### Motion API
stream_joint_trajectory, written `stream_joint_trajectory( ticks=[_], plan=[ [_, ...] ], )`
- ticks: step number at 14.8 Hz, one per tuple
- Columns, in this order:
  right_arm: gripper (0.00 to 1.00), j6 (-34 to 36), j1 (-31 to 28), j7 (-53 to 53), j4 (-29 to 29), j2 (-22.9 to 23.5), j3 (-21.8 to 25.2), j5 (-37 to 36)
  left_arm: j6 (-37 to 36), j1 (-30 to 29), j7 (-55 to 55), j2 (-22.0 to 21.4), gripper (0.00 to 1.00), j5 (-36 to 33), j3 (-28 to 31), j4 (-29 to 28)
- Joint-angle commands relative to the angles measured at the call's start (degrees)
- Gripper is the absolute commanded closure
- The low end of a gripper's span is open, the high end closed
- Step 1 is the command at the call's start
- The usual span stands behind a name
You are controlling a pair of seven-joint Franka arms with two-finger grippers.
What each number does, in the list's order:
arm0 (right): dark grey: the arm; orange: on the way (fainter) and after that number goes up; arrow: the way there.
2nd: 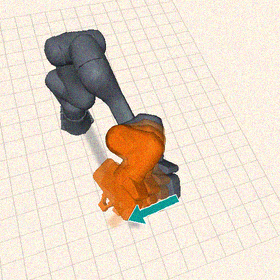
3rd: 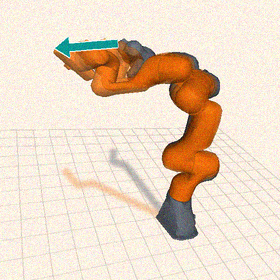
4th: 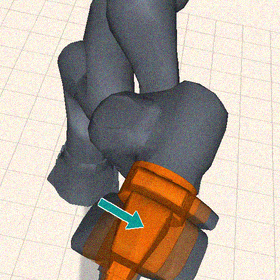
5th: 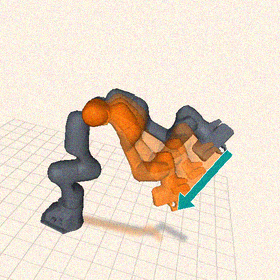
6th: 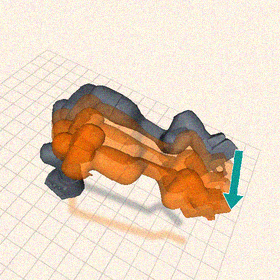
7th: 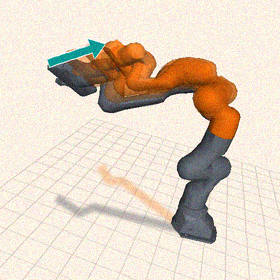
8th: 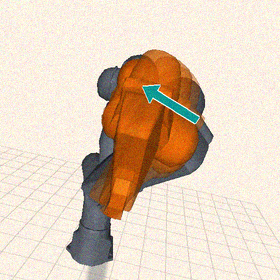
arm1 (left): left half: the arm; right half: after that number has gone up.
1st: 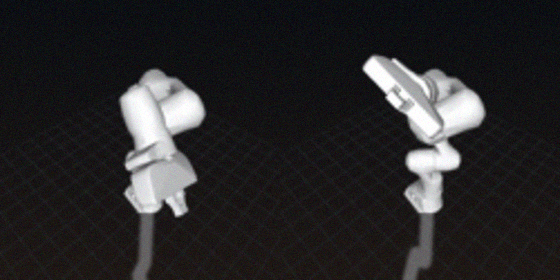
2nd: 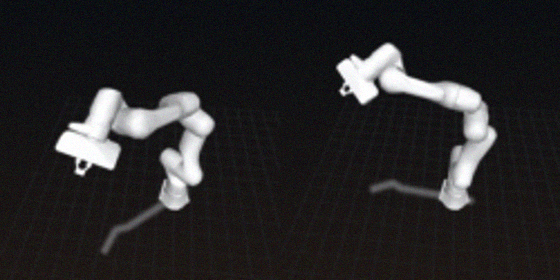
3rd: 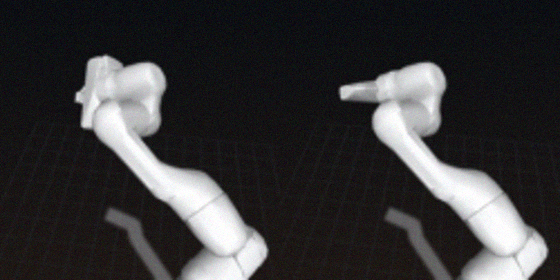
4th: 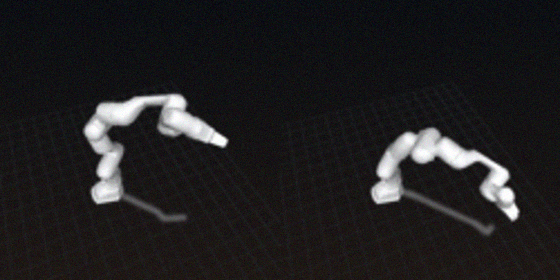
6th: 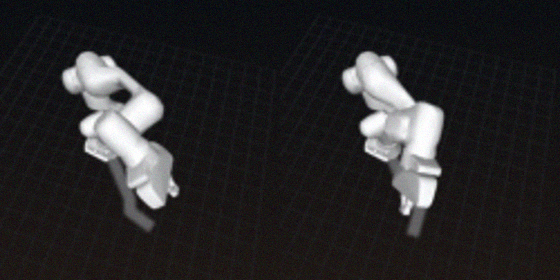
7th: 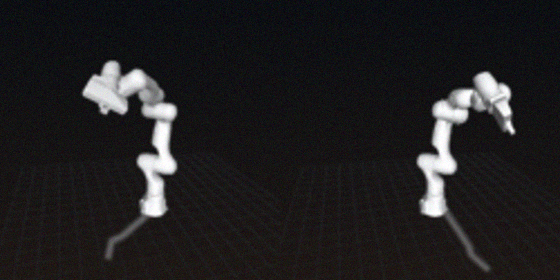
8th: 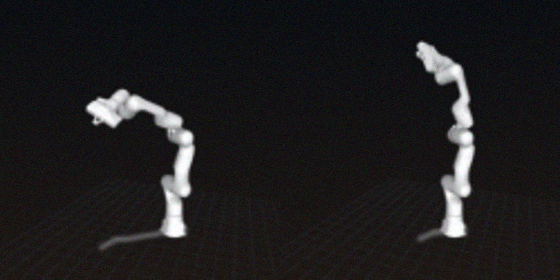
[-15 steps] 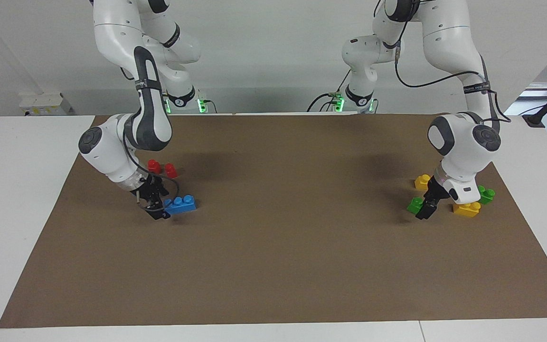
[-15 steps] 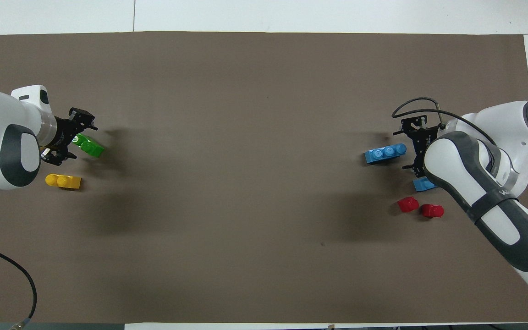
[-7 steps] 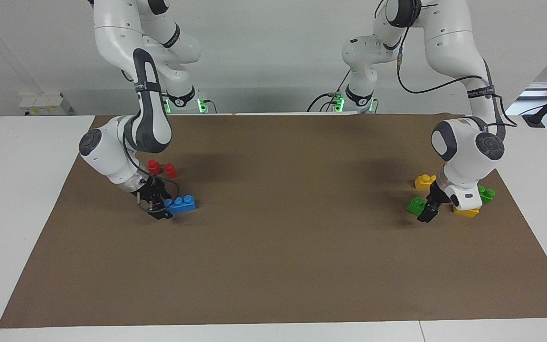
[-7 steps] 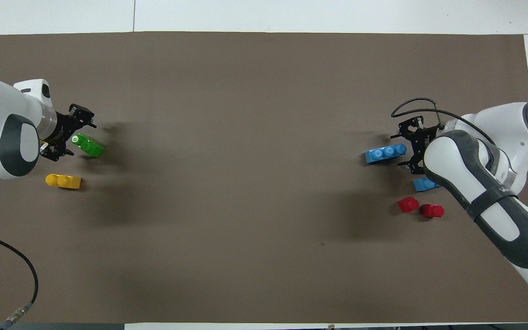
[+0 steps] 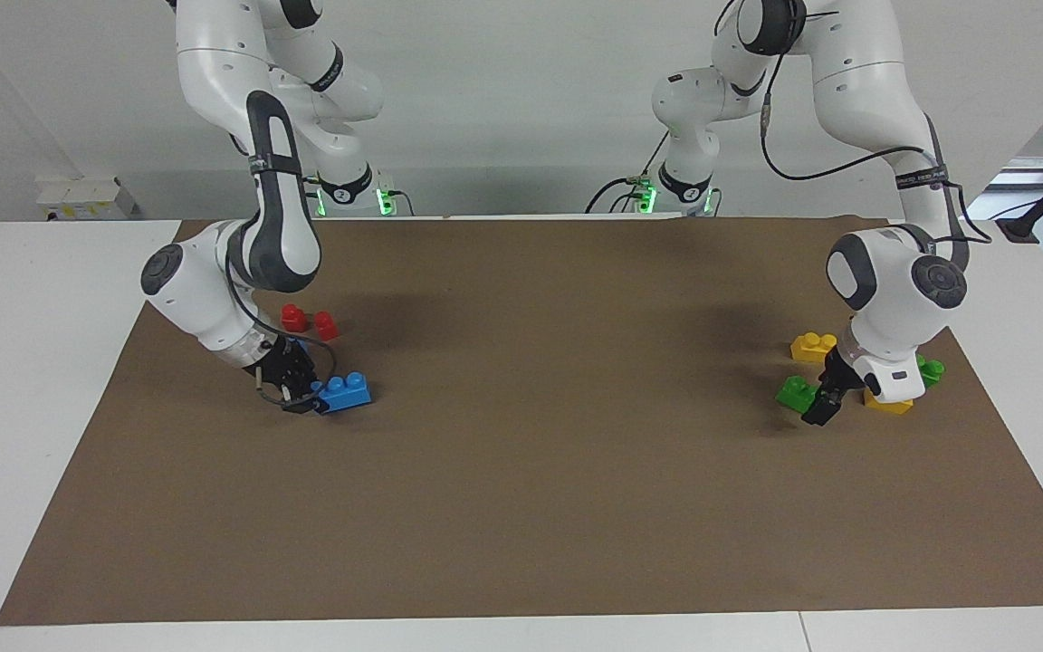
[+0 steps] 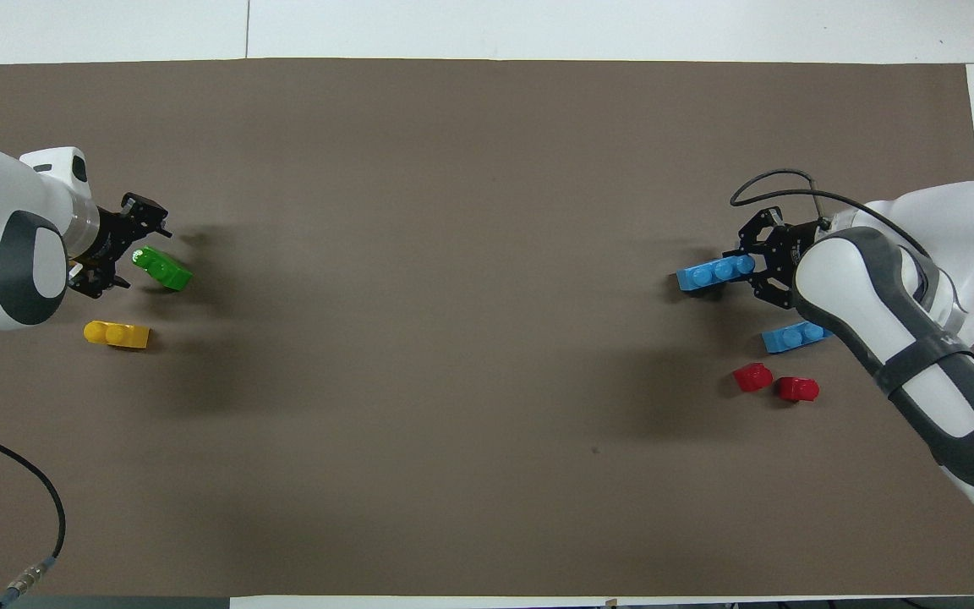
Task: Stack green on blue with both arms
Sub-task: 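Lift the green brick and blue brick toward the table center with both grippers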
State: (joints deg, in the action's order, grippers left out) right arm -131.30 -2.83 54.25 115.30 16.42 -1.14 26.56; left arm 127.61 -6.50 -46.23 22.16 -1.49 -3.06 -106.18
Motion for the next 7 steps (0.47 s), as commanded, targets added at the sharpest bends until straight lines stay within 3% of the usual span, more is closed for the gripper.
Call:
stream_joint_trajectory(
  ticks=[1, 3, 7],
  plan=[
    [1.00, 9.89, 0.28, 0.92, -11.03, 2.12, -0.45, 1.74, -0.61, -0.53, 0.00, 0.78, 0.00, -1.23, -0.37, 0.63],
    [1.00, 13.25, 3.25, 9.43, -15.87, 1.95, -0.53, 1.65, -0.35, -0.53, 0.00, 0.69, 0.01, -1.23, -0.37, 0.10],
    [1.00, 12.92, 10.11, 19.30, -17.83, 1.42, -0.53, 1.74, -0.08, -0.44, 0.00, 0.60, 0.10, -1.14, -0.46, -0.43]
  ],
)
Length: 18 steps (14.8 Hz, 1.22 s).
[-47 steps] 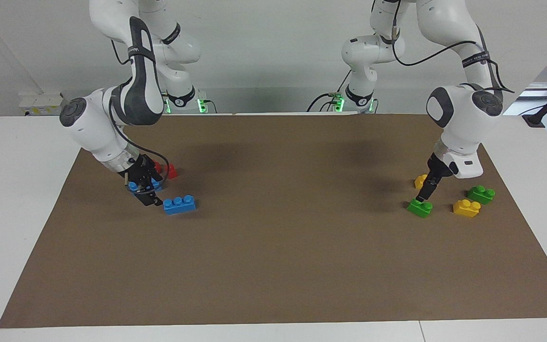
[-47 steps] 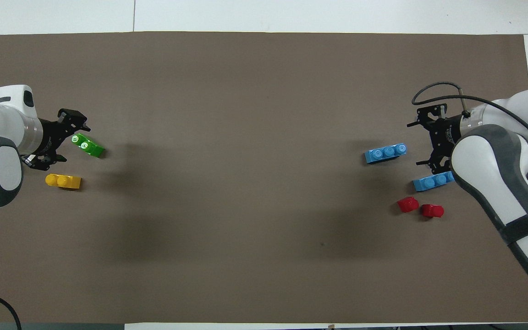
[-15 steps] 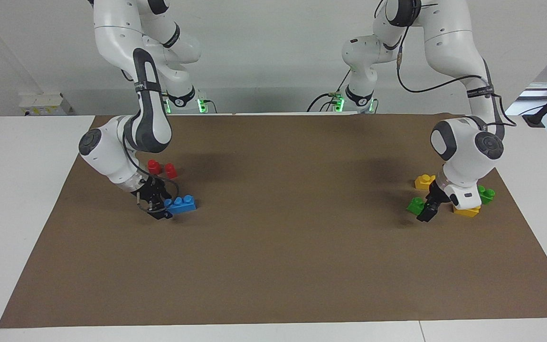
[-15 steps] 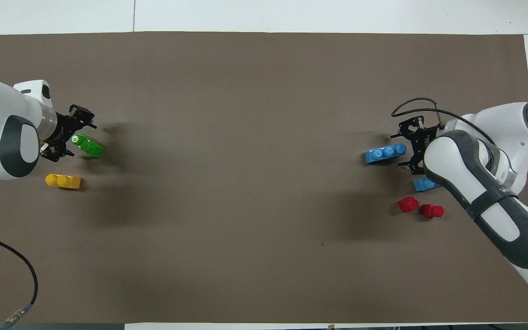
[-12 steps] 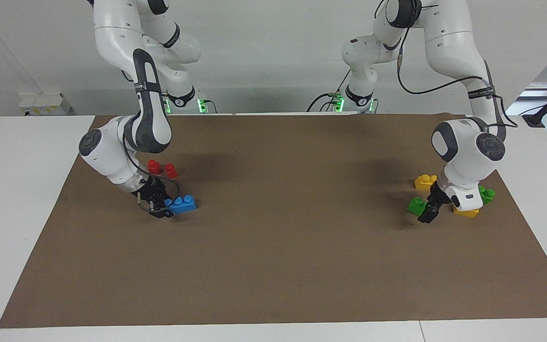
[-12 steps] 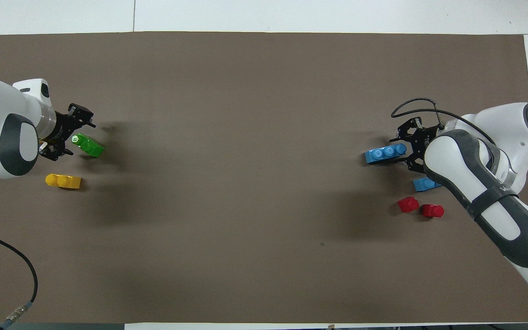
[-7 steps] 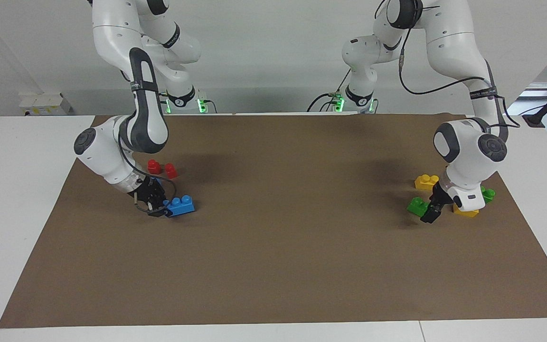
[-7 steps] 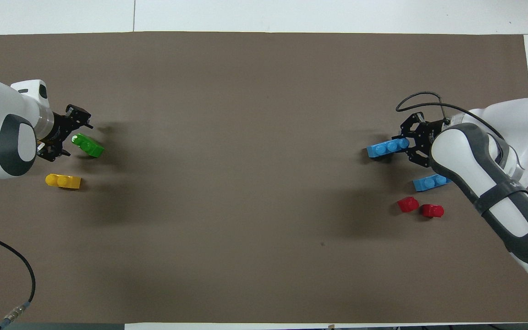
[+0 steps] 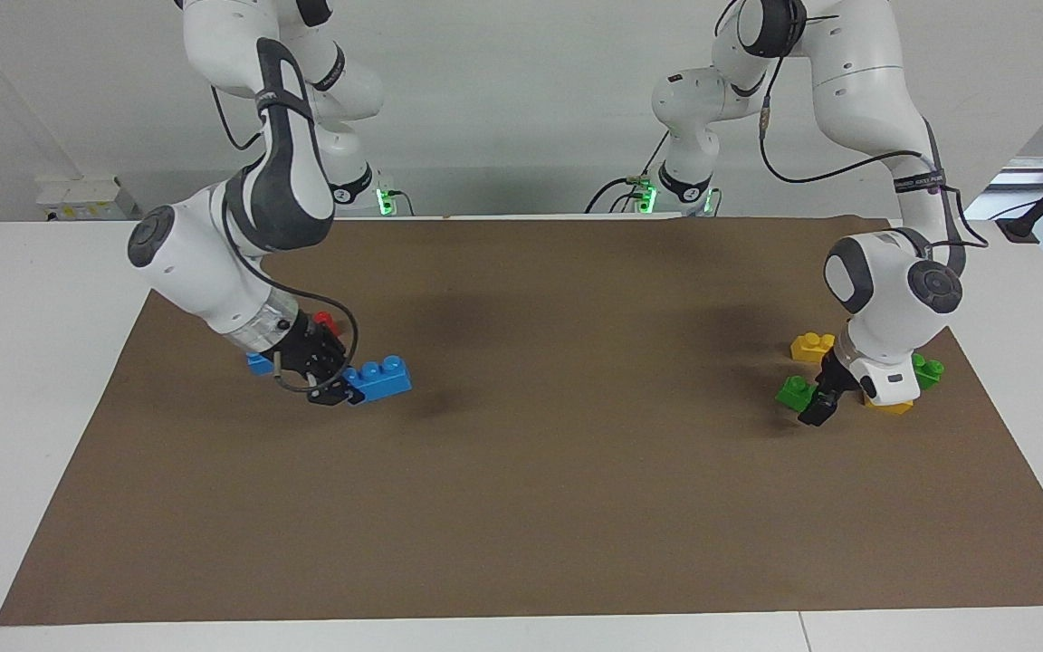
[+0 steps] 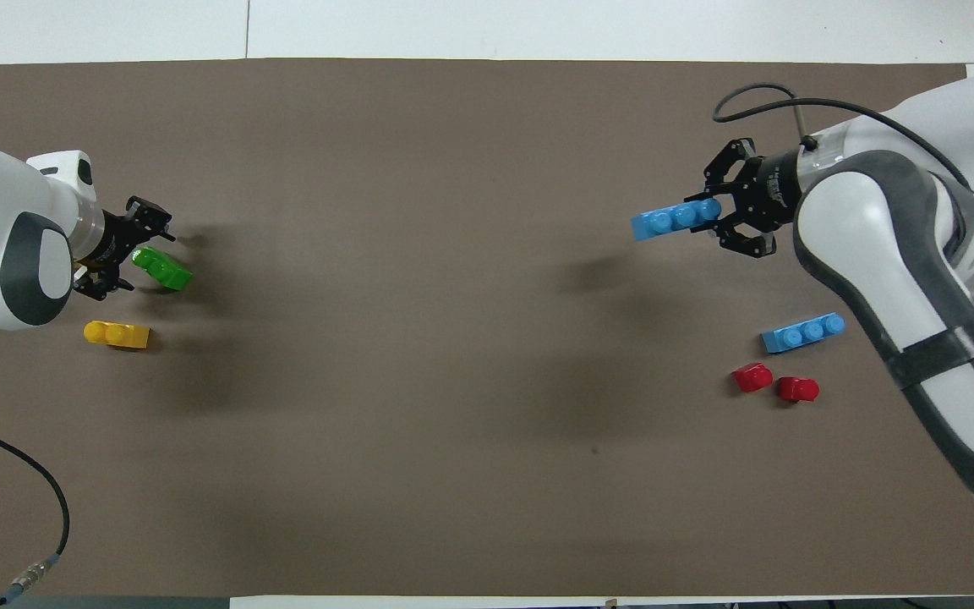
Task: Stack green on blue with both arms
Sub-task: 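Lift the green brick and blue brick toward the table center with both grippers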
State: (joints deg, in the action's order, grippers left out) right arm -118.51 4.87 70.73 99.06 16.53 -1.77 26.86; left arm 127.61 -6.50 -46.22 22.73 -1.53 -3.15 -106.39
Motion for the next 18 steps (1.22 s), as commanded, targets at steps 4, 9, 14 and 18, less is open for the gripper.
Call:
stream_joint_trajectory(
  ticks=[4, 9, 14, 18],
  plan=[
    [1.00, -5.05, 13.56, 17.56, 1.12, 0.43, 0.19, 1.27, -0.70, -0.44, -0.01, 0.03, 0.56, -1.11, -0.37, -0.04],
    [1.00, -9.45, 19.46, 30.79, 8.14, -1.41, 0.27, 0.04, -1.14, -0.18, -0.01, 0.03, 1.00, -1.20, -0.37, 0.48],
    [1.00, -14.73, 22.54, 31.49, 13.17, -1.86, 0.36, -0.49, -9.13, 0.79, -3.33, -3.90, 1.00, -0.41, -0.89, 2.51],
    [1.00, -17.17, 24.92, 40.17, 13.44, -1.59, 0.28, -8.39, -13.52, 6.57, -20.53, -9.89, 1.00, -0.23, -0.99, 1.80]
  ],
)
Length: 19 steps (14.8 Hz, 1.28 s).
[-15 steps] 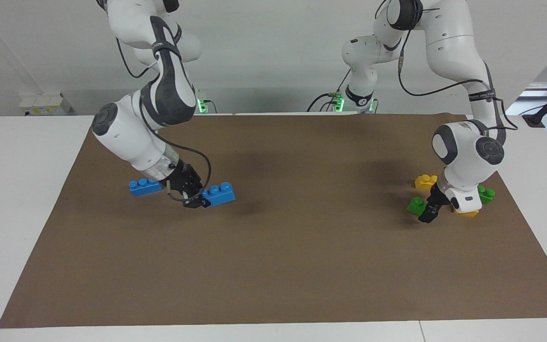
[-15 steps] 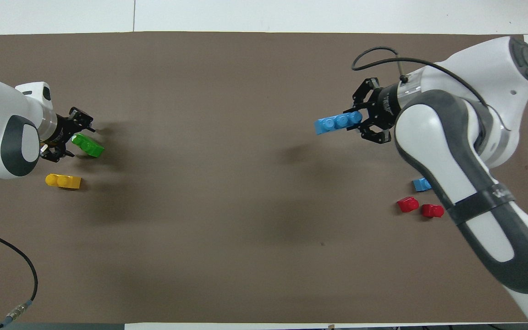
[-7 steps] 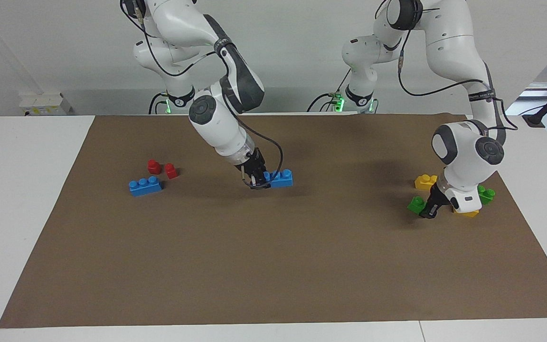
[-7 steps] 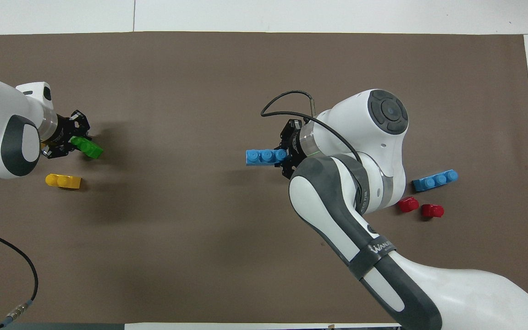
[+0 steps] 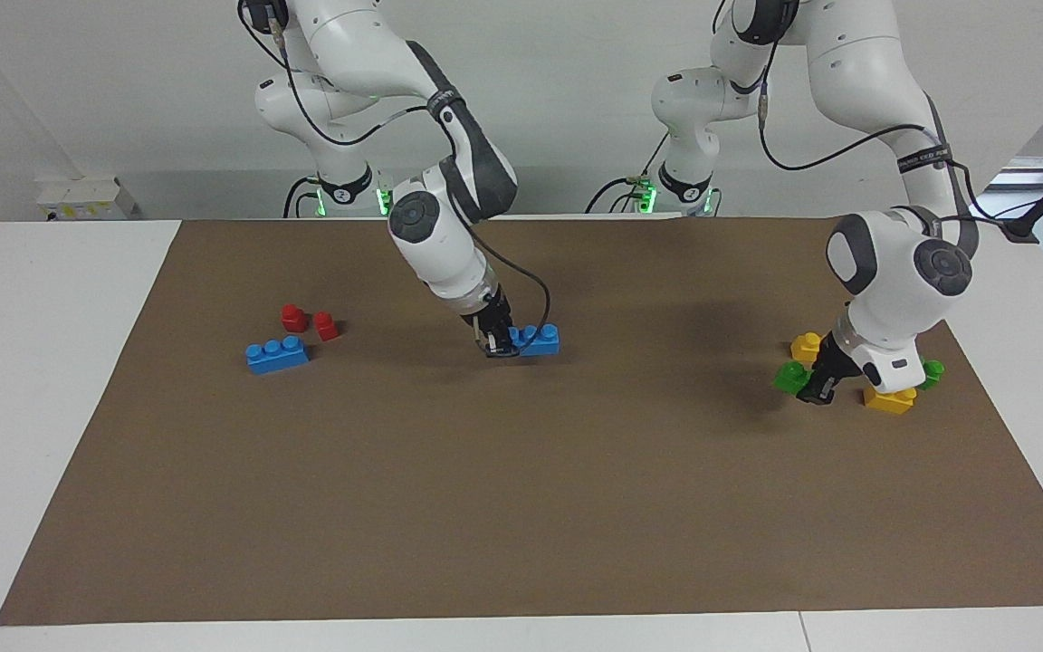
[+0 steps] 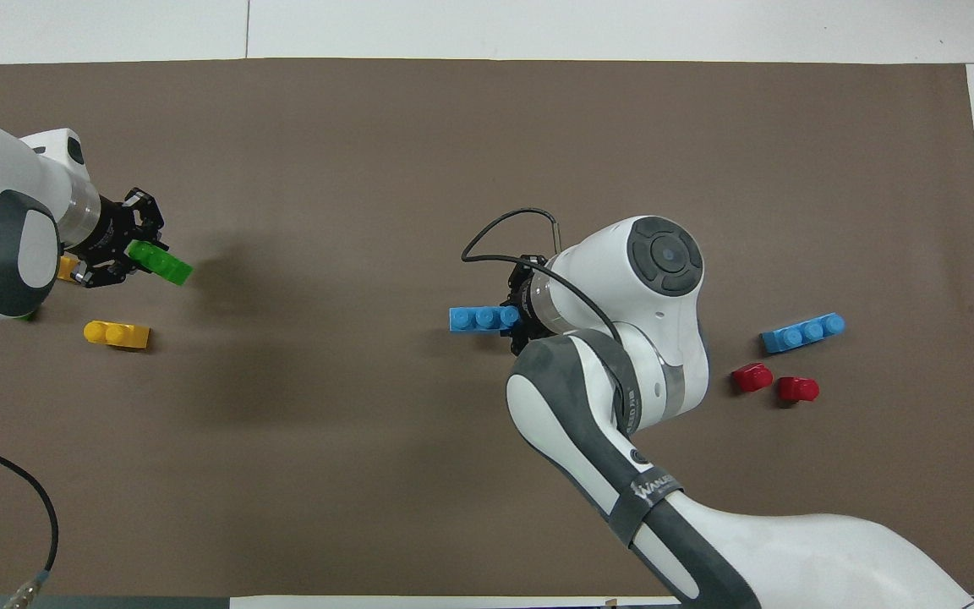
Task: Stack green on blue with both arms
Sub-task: 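Lift the green brick and blue brick toward the table center with both grippers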
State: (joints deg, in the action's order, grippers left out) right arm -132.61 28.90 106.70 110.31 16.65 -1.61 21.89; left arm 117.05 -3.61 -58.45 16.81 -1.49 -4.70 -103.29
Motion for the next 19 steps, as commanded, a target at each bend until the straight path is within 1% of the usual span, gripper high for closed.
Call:
stream_joint_trajectory(
  ticks=[1, 4, 6, 8, 11, 14, 17, 19],
  plan=[
    [1.00, -3.96, 0.90, 4.48, 2.27, -1.71, 0.03, -3.43, -3.49, 5.96, -13.57, -4.84, 1.00, -0.27, 0.57, -1.65],
    [1.00, -5.37, 2.56, 5.09, 2.63, -1.10, 0.11, -3.78, -2.79, 11.85, -26.59, -7.83, 1.00, -0.18, 0.57, -4.54],
    [1.00, -5.99, 2.30, 4.66, 3.33, -1.09, 0.11, -3.87, -2.18, 15.63, -34.32, -8.10, 1.00, 0.17, 0.57, -4.90],
    [1.00, -9.06, 2.39, 3.17, 5.60, -1.27, 0.03, -3.96, -0.69, 19.40, -42.24, -8.63, 1.00, 0.26, 0.57, -6.21],
    [1.00, -11.18, 2.39, 2.20, 7.11, -1.27, 0.03, -3.96, 5.10, 25.48, -53.22, -11.96, 1.00, 0.26, 0.66, -12.00],
    [1.00, -11.36, 2.57, 0.18, 7.72, -1.18, -0.06, -3.87, 10.99, 30.66, -64.65, -13.11, 1.00, 0.26, 0.66, -15.70],
    [1.00, -12.05, 2.48, -1.06, 8.51, -1.18, -0.06, -3.87, 16.27, 35.76, -71.00, -14.34, 1.00, 0.26, 0.75, -19.57],
    [1.00, -13.02, 2.48, -1.32, 9.39, -1.18, -0.06, -3.87, 17.60, 37.79, -73.47, -14.70, 1.00, 0.26, 0.75, -20.29]
  ],
)
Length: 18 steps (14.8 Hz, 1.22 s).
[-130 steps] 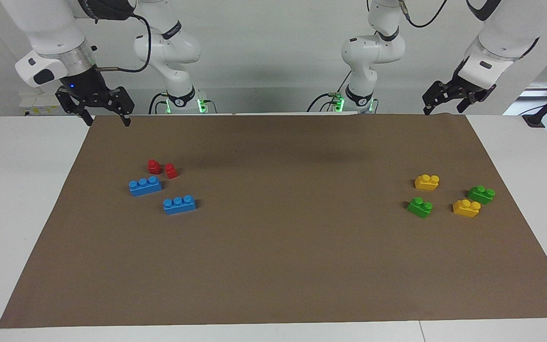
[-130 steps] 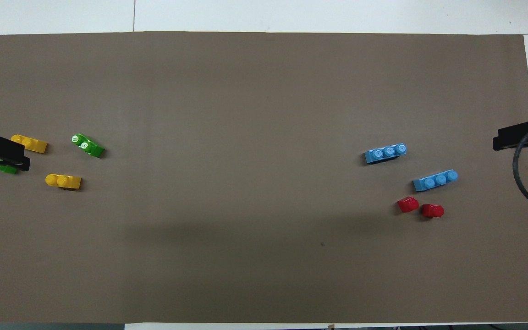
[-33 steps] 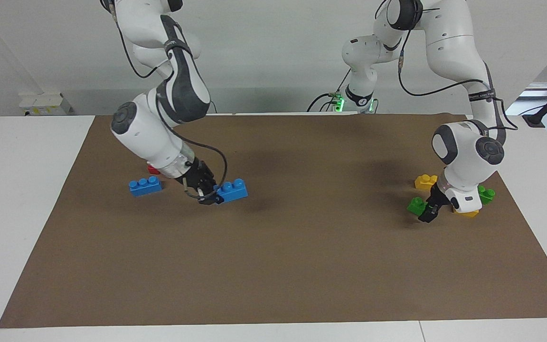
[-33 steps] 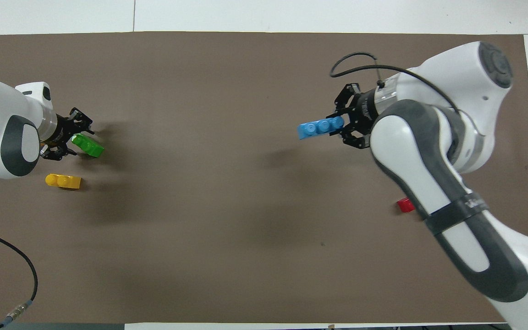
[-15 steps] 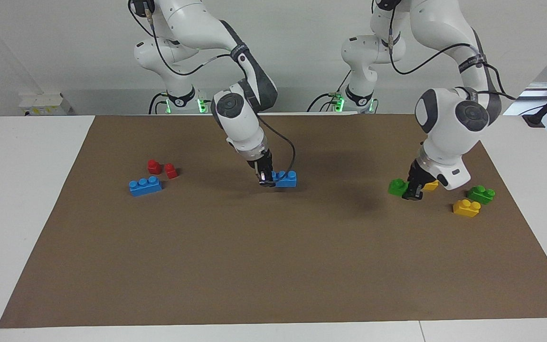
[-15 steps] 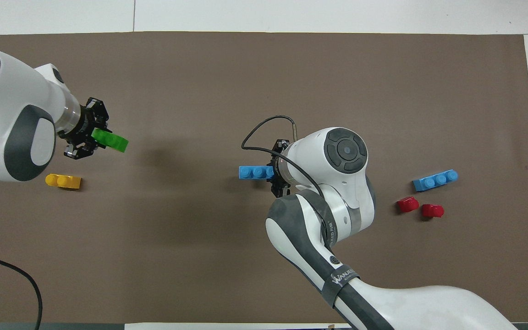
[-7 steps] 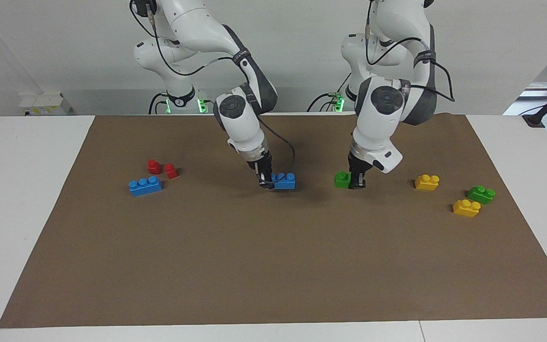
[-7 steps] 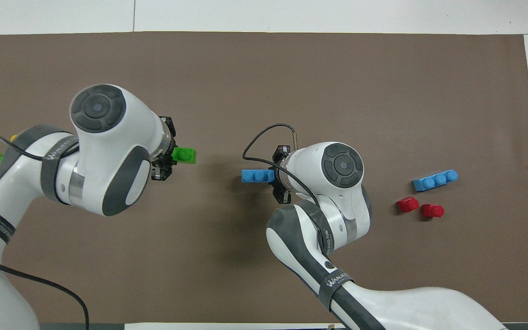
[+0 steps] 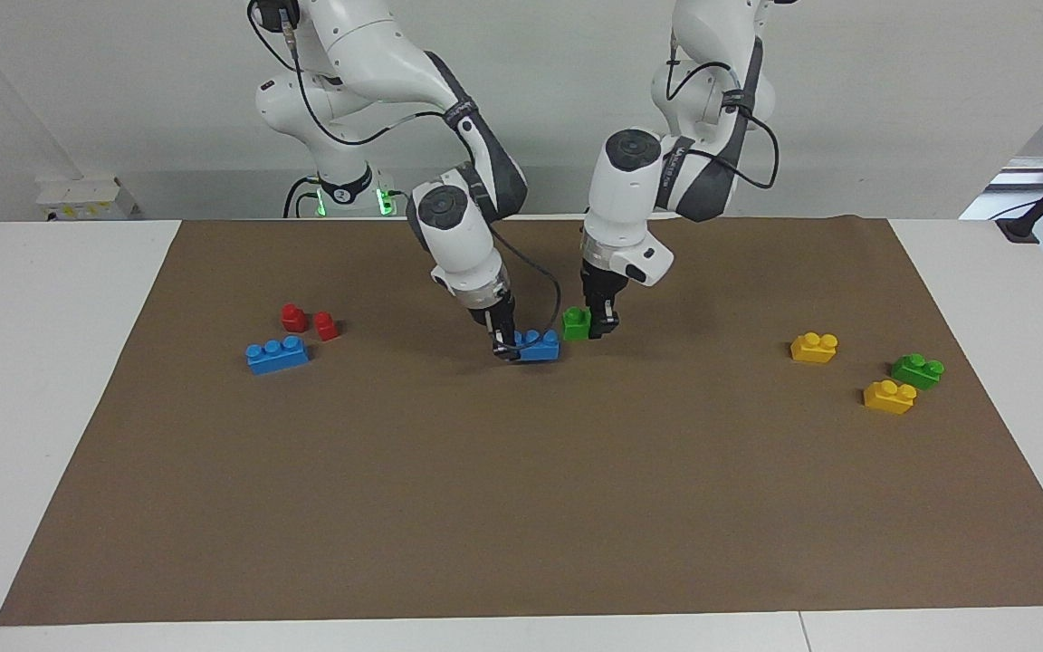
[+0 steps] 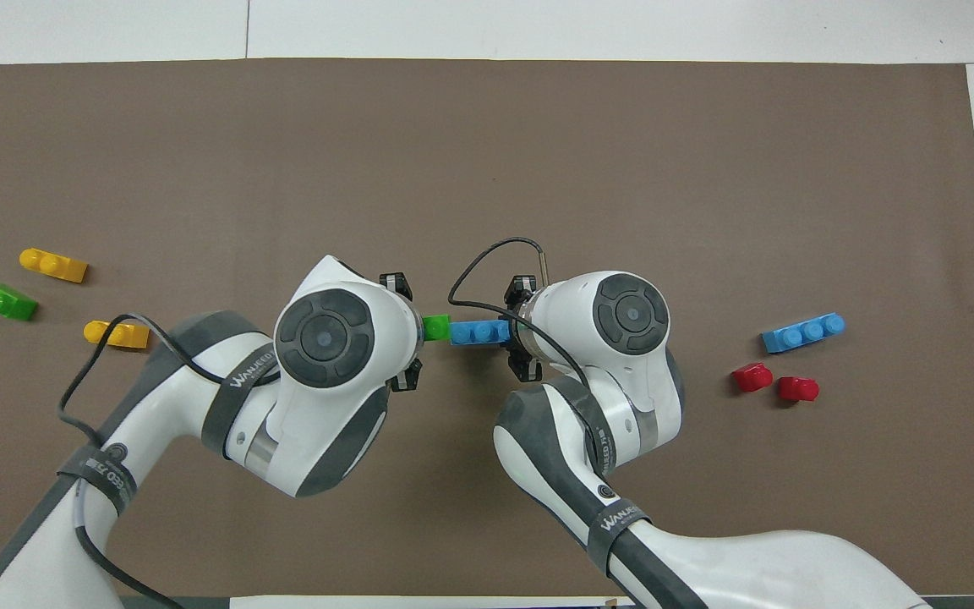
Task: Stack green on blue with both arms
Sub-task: 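Press the green brick onto the blue brick end with both grippers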
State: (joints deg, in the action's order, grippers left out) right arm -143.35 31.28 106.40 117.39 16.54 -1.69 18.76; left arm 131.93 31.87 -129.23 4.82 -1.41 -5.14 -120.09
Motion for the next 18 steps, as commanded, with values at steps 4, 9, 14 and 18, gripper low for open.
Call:
stream_joint_trajectory(
  ticks=[4, 9, 14, 18],
  plan=[
    [1.00, -2.64, 0.10, -1.63, 2.50, -0.72, 0.02, -0.04, 4.90, 5.12, -7.52, -2.01, 1.00, -0.34, 1.36, -3.48],
    [1.00, -3.61, 0.01, -2.16, 2.93, -0.63, 0.02, 0.14, 7.11, 6.09, -10.87, 0.88, 1.00, -4.03, 1.28, -3.04],
    [1.00, -5.27, -0.08, -2.78, 3.46, -0.19, 0.02, 0.49, 8.08, 6.36, -12.27, 3.69, 1.00, -5.00, 1.28, -1.12],
    [1.00, -6.15, 0.01, -2.95, 3.64, -0.11, -0.07, 1.63, 8.07, 6.62, -12.80, 6.60, 1.00, -5.18, 1.36, 1.08]
  ],
)
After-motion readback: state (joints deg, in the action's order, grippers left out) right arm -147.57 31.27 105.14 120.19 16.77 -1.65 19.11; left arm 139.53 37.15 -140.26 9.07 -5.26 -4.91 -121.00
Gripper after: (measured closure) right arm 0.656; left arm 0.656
